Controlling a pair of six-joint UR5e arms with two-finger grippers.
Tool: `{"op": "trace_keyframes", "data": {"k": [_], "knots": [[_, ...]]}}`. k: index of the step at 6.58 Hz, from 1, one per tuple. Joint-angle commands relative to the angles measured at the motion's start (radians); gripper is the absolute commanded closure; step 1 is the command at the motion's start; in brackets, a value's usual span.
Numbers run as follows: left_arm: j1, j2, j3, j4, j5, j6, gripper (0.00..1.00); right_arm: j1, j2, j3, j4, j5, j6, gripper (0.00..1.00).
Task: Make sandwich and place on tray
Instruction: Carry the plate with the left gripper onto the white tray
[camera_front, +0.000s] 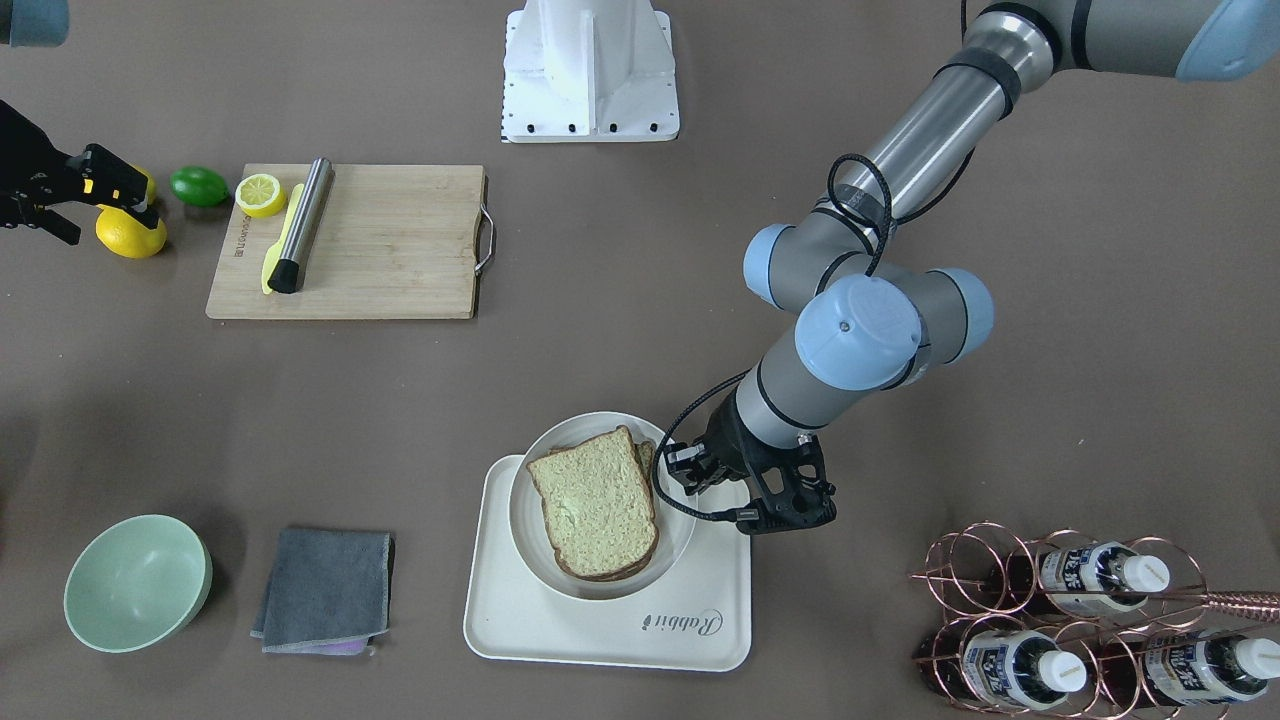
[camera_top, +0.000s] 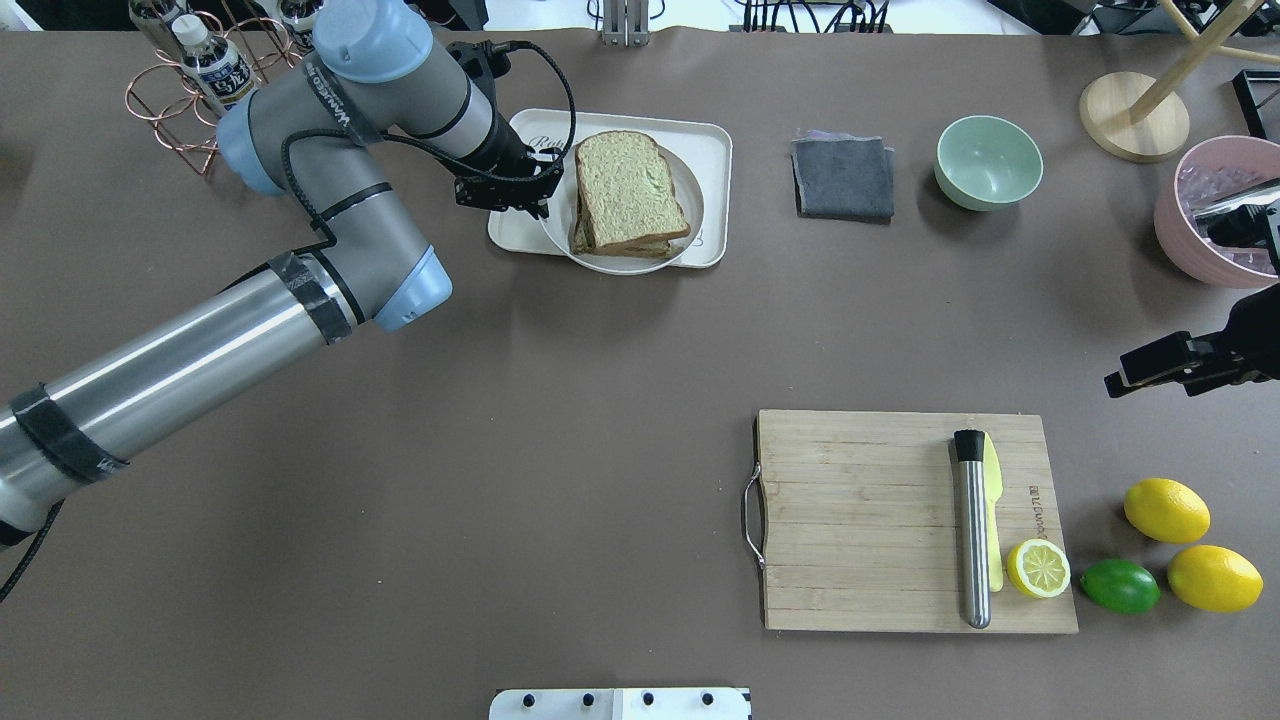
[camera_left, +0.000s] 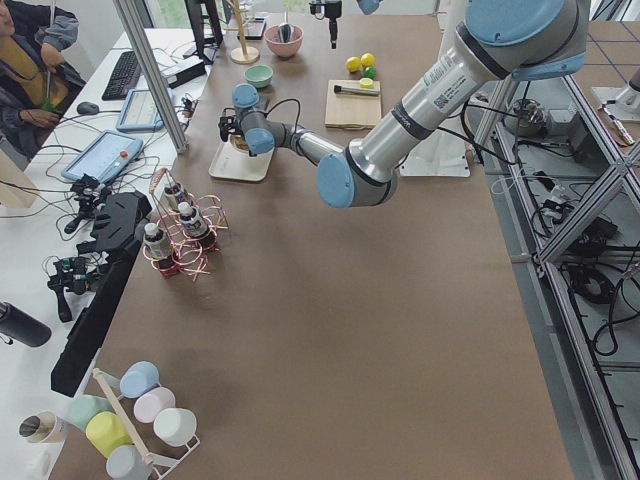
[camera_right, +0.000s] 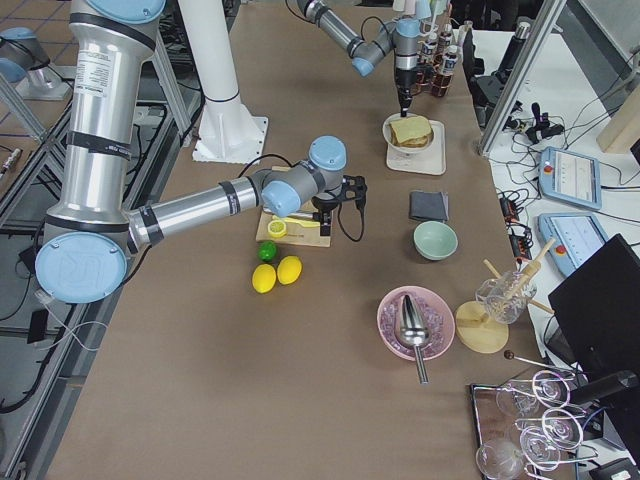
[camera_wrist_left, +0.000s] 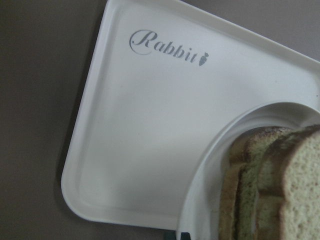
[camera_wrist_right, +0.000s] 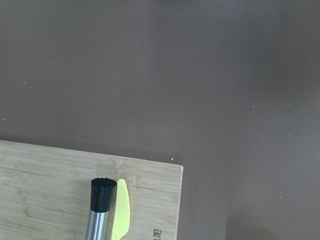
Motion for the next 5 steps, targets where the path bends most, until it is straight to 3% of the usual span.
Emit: {"op": "trace_keyframes", "data": {"k": [1,5], "knots": [[-0.006,-0.072,0.17,-0.093,0.005,0.013,1.0,0.002,-0.001,0.003,0.0,0.0,0.0,0.01],[-0.006,-0.1,0.266,-0.158,0.034,0.03,1.0,-0.005,0.001,0.0,0.0,-0.005,0.002,0.01]]}}
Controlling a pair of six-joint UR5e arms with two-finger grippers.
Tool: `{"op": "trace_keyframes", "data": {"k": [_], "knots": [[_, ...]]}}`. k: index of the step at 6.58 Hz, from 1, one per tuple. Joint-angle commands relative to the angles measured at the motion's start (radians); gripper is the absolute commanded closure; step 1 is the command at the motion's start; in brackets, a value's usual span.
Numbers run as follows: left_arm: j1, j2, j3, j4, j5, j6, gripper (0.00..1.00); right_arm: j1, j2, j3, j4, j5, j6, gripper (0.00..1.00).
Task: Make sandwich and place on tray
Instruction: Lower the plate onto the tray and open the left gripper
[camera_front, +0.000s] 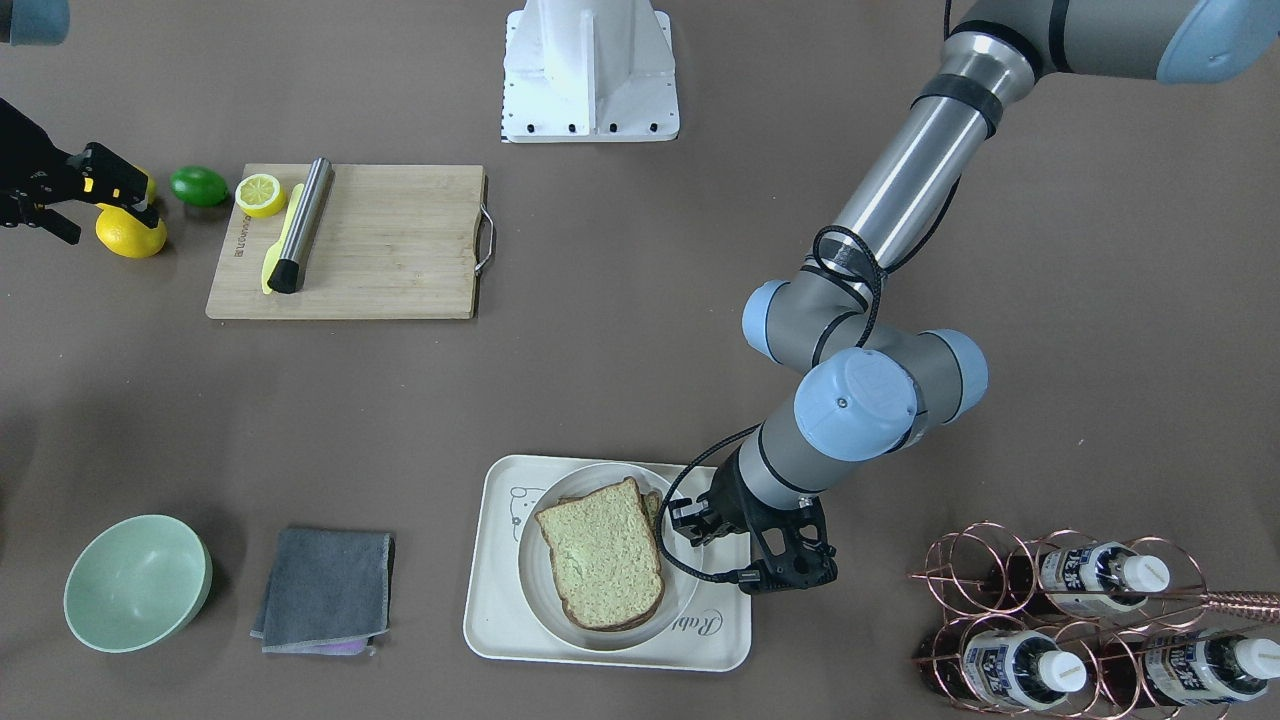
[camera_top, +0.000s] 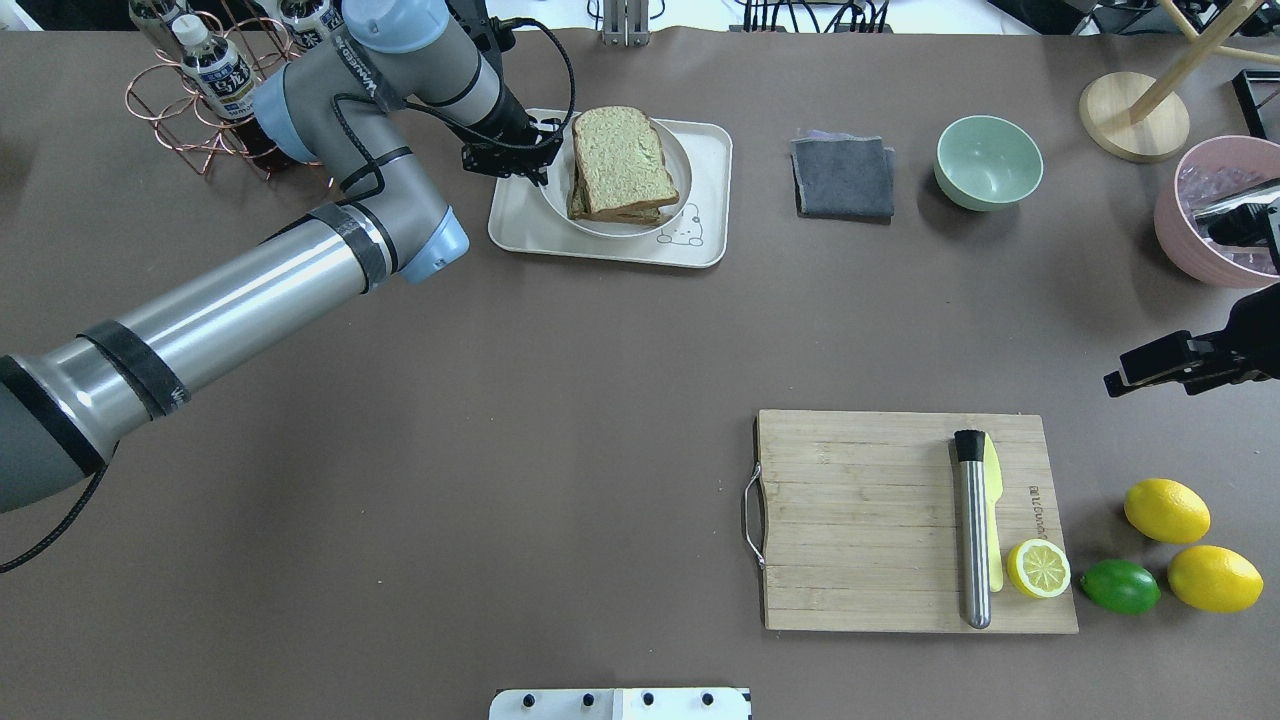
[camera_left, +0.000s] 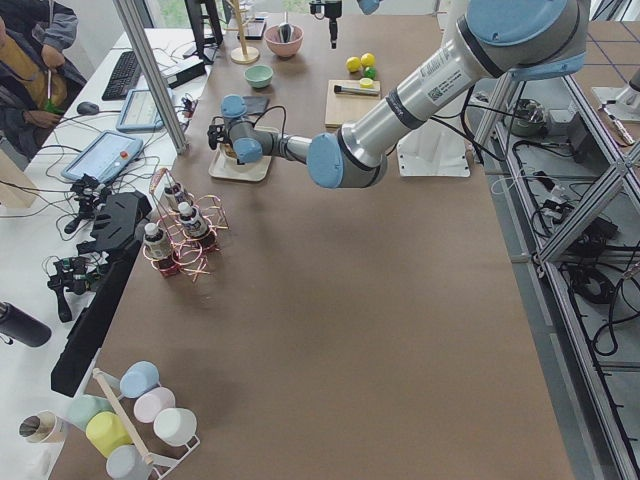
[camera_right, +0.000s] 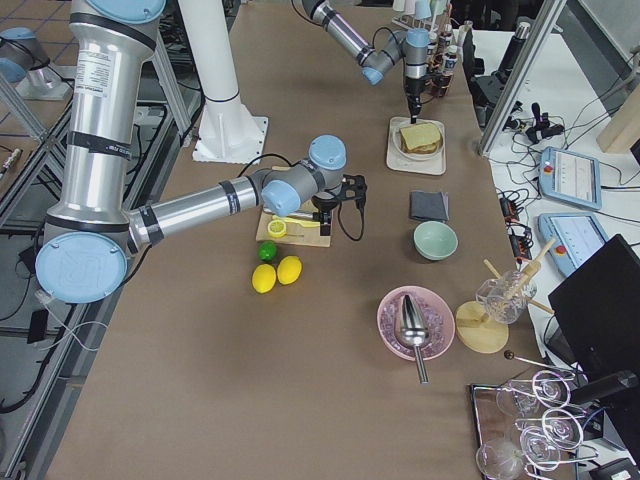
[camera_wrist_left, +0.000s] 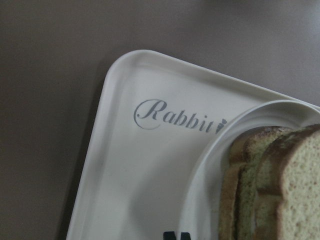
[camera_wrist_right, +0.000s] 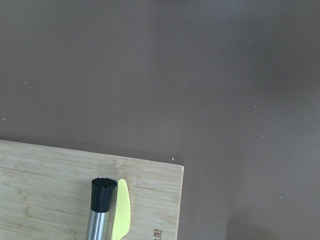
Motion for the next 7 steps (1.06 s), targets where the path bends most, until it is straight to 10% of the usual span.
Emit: {"op": "trace_keyframes", "data": {"k": [1,3,4,7], "knots": [[0.003,-0.004,0.022,-0.019,0.016,0.001,1.0,-0.005,0.0,-0.001,0.0,-0.001,0.0,0.01],[0.006,-0.008,0.022,-0.031,0.019,0.001,0.89,-0.003,0.0,0.001,0.0,-0.001,0.0,0.01],[0.007,-0.008,0.022,-0.031,0.025,0.001,0.42,-0.003,0.002,0.001,0.0,-0.001,0.0,0.01],[-0.003,0.001,-0.016,-0.028,0.017,-0.011,0.3,-0.003,0.002,0.001,0.0,0.0,0.0,0.01]]}}
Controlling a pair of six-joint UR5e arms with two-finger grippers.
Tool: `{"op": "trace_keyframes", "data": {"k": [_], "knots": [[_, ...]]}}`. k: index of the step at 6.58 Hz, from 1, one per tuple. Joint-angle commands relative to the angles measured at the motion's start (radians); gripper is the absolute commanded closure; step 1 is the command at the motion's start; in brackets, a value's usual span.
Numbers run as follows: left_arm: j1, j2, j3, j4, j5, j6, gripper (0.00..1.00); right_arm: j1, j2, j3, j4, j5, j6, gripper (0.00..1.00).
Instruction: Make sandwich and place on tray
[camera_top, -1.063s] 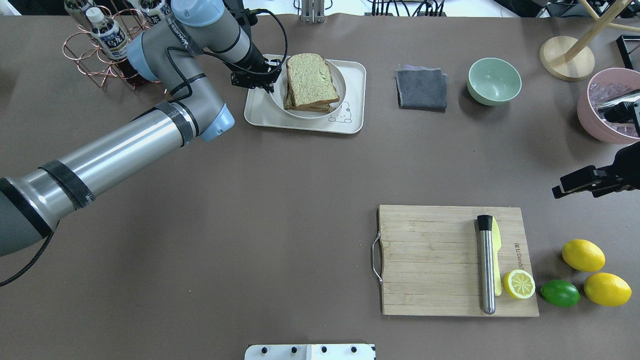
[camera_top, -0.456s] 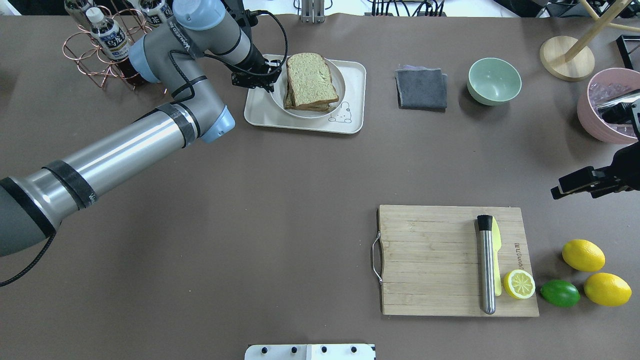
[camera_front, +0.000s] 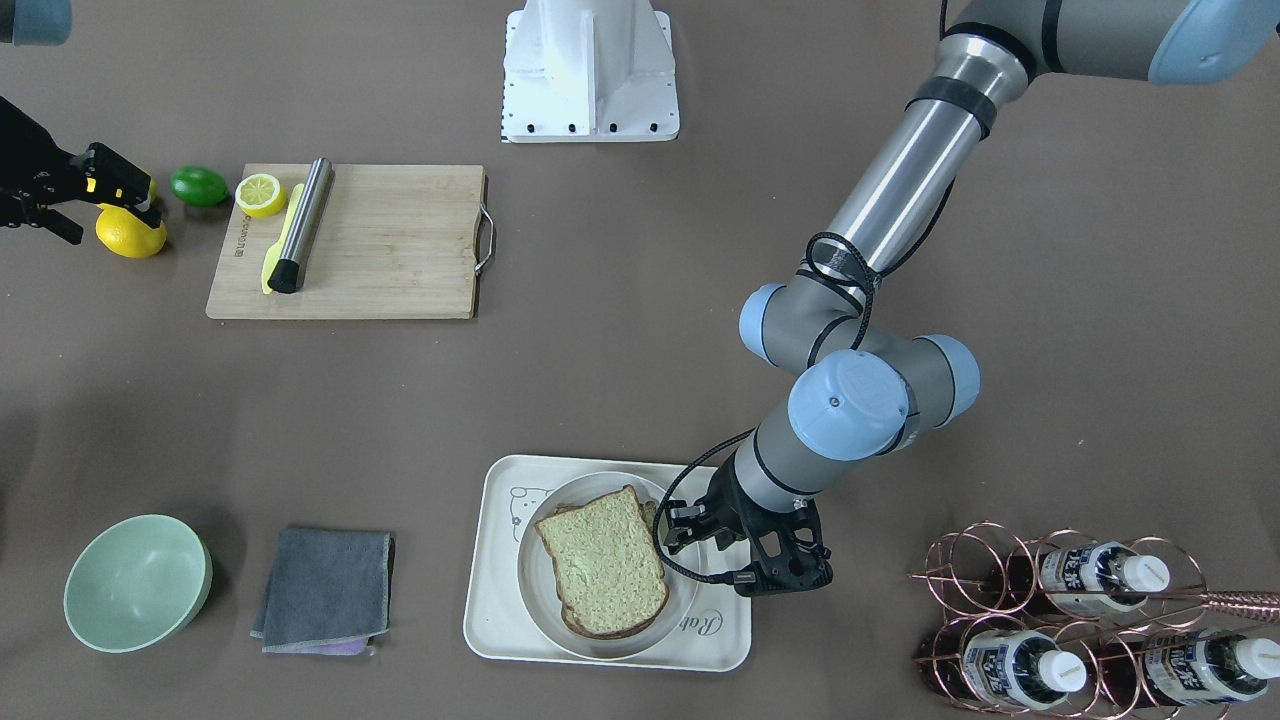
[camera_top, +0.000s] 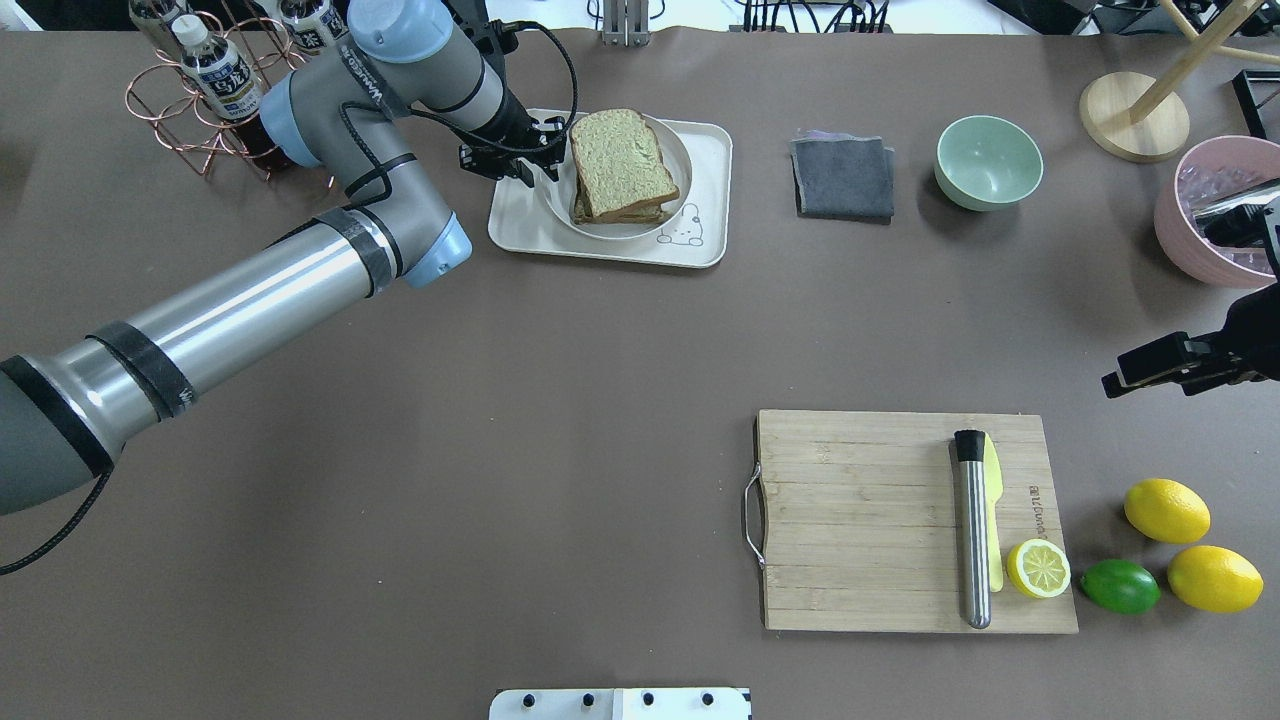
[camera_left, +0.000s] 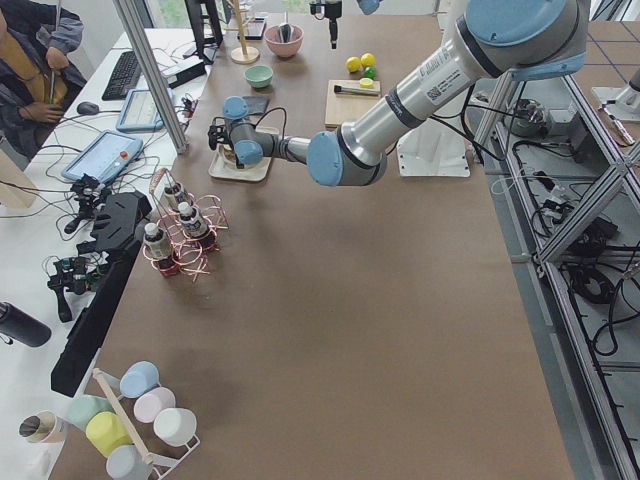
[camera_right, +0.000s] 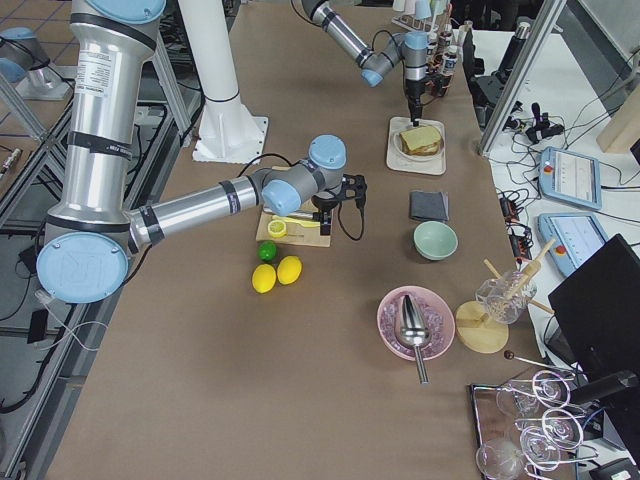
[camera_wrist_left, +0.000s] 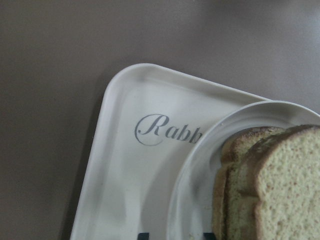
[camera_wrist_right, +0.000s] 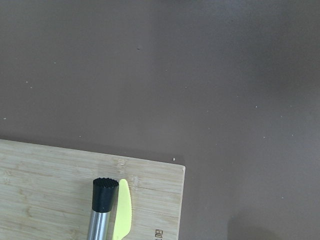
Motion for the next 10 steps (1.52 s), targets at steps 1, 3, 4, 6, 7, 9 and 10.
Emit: {"op": "trace_keyframes", "data": {"k": [1,3,4,6,7,9,10], "knots": [[-0.017,0.094,-0.146,0.018,-0.018,-0.014,0.29,-0.001,0.0,-0.003,0.0,-0.005,0.0,0.01],[-0.026,0.257,-0.478,0.247,-0.037,-0.005,0.29,0.019,-0.003,-0.005,0.0,-0.011,-0.002,0.01],[-0.026,0.381,-0.624,0.285,-0.037,-0.002,0.29,0.03,-0.005,-0.006,0.0,-0.01,-0.003,0.01],[-0.081,0.515,-0.807,0.411,-0.085,0.202,0.29,0.056,-0.009,-0.02,-0.003,-0.011,-0.062,0.01],[-0.13,0.631,-0.943,0.547,-0.085,0.389,0.28,0.104,-0.02,-0.047,-0.006,-0.01,-0.146,0.01],[-0.245,0.772,-1.111,0.789,-0.085,0.734,0.24,0.227,-0.023,-0.058,-0.16,-0.014,-0.423,0.01],[-0.326,0.843,-1.119,0.794,-0.109,0.877,0.22,0.29,-0.023,-0.061,-0.255,-0.028,-0.566,0.01]]}}
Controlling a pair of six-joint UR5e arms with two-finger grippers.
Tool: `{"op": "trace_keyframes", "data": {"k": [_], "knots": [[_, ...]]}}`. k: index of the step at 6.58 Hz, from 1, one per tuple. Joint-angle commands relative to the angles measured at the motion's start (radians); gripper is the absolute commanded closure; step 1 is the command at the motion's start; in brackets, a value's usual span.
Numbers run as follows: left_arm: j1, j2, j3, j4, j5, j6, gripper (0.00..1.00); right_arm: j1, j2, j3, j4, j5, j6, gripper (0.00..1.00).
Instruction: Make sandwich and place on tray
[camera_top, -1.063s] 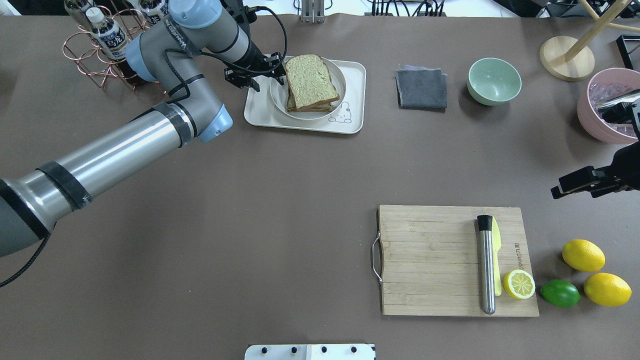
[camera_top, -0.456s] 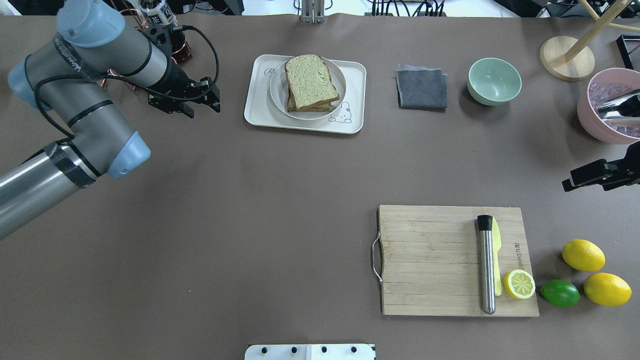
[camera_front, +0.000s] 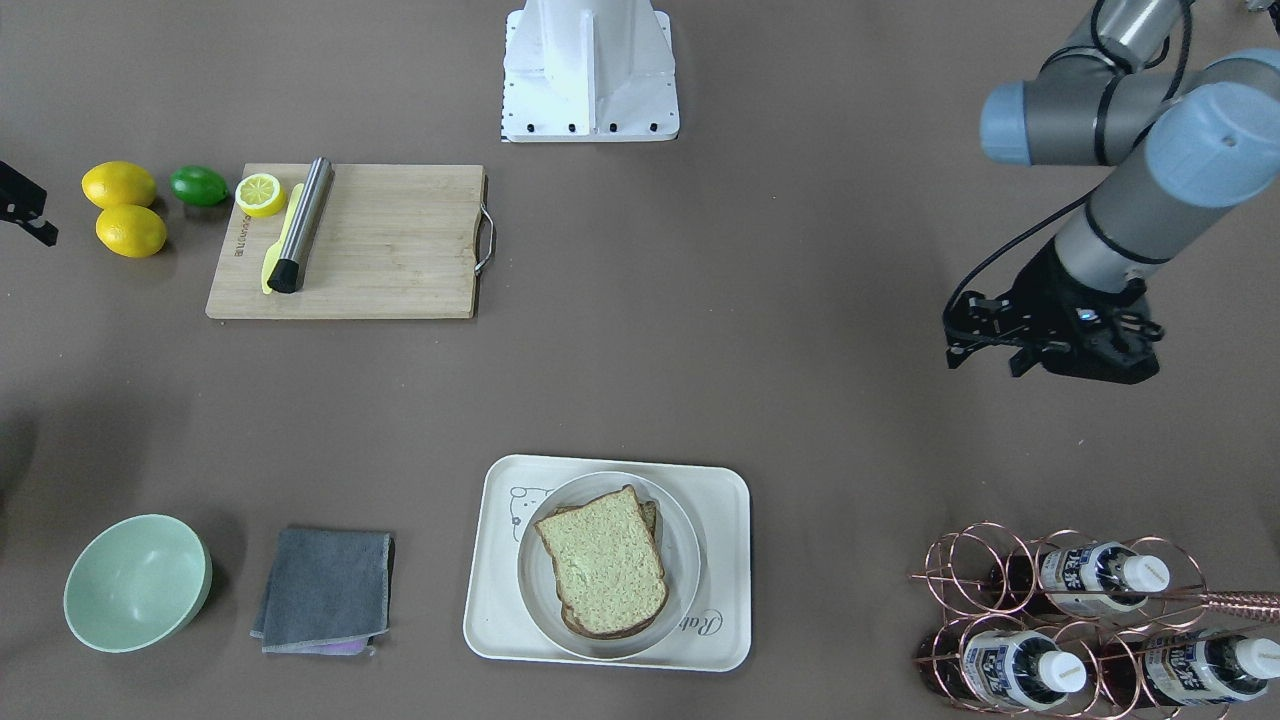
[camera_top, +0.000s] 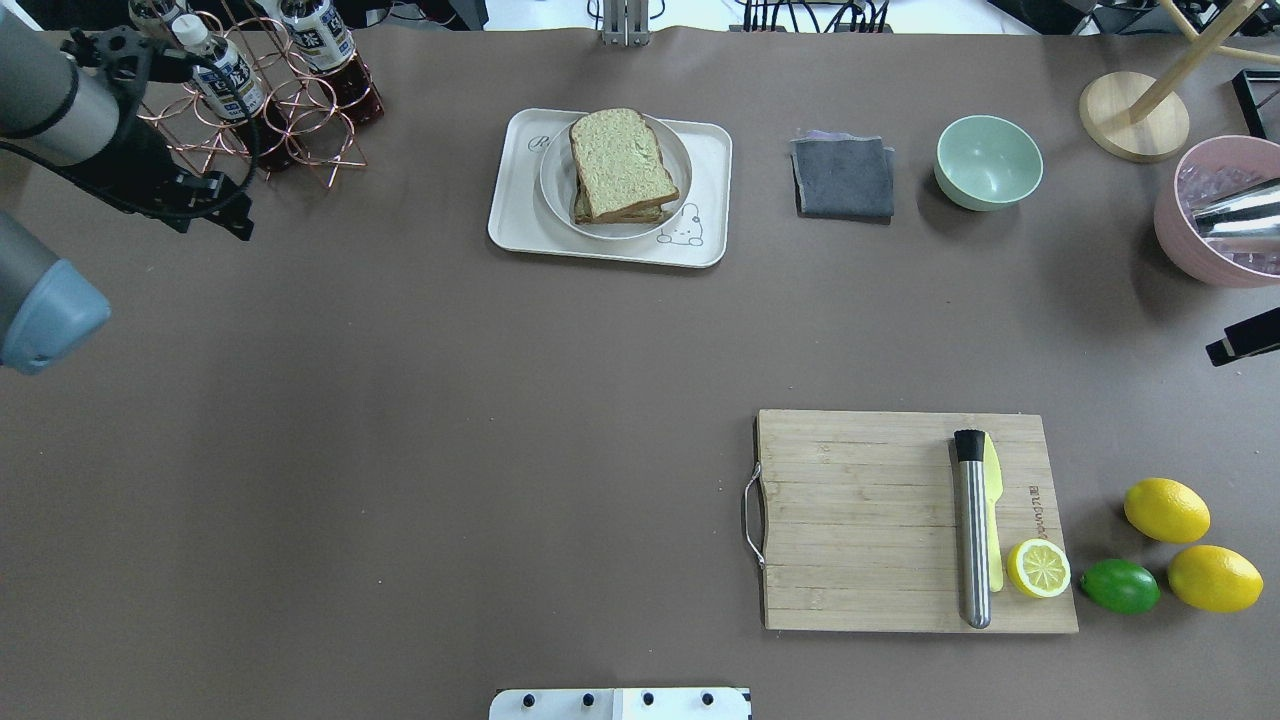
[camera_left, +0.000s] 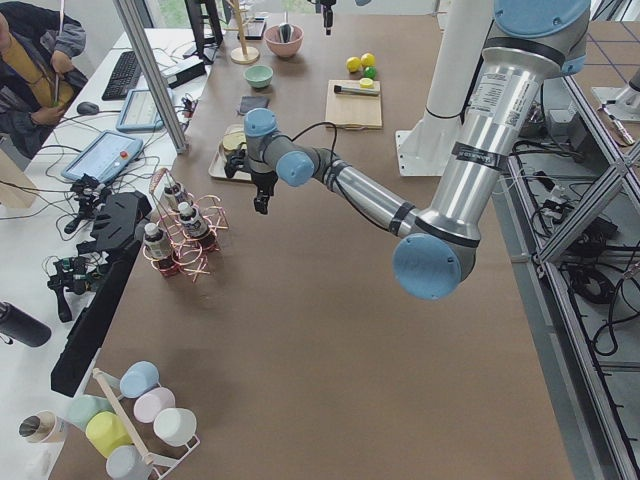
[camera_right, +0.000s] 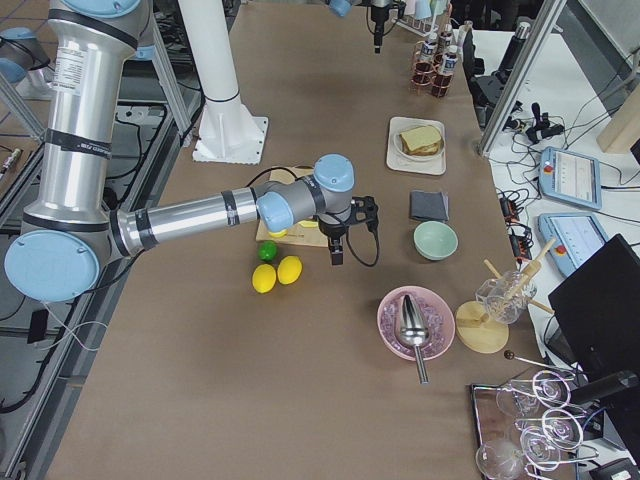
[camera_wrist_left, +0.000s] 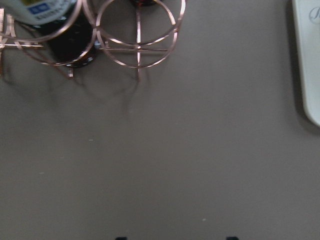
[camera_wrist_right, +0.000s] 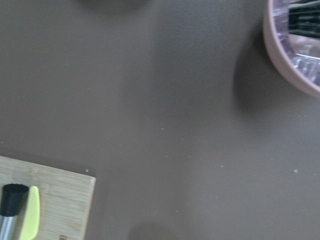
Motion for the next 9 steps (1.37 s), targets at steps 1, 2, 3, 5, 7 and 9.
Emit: {"op": "trace_keyframes", "data": {"k": [1,2,3,5,7,9], "knots": [[-0.184,0.146,-0.022,0.049,-0.084,0.349,0.06,0.121,0.004,-0.03,-0.165,-0.04,-0.292,0.01],[-0.28,0.183,0.003,0.104,-0.094,0.532,0.04,0.167,0.018,-0.089,-0.179,-0.042,-0.383,0.01],[-0.374,0.22,0.006,0.158,-0.094,0.678,0.03,0.216,0.042,-0.146,-0.182,-0.04,-0.434,0.01],[-0.488,0.333,0.0,0.166,-0.095,0.829,0.03,0.264,0.048,-0.2,-0.185,-0.049,-0.487,0.01],[-0.499,0.392,-0.021,0.154,-0.095,0.831,0.03,0.269,0.062,-0.199,-0.209,-0.063,-0.474,0.01],[-0.501,0.4,-0.023,0.166,-0.094,0.827,0.03,0.269,0.073,-0.202,-0.21,-0.085,-0.467,0.01]]}}
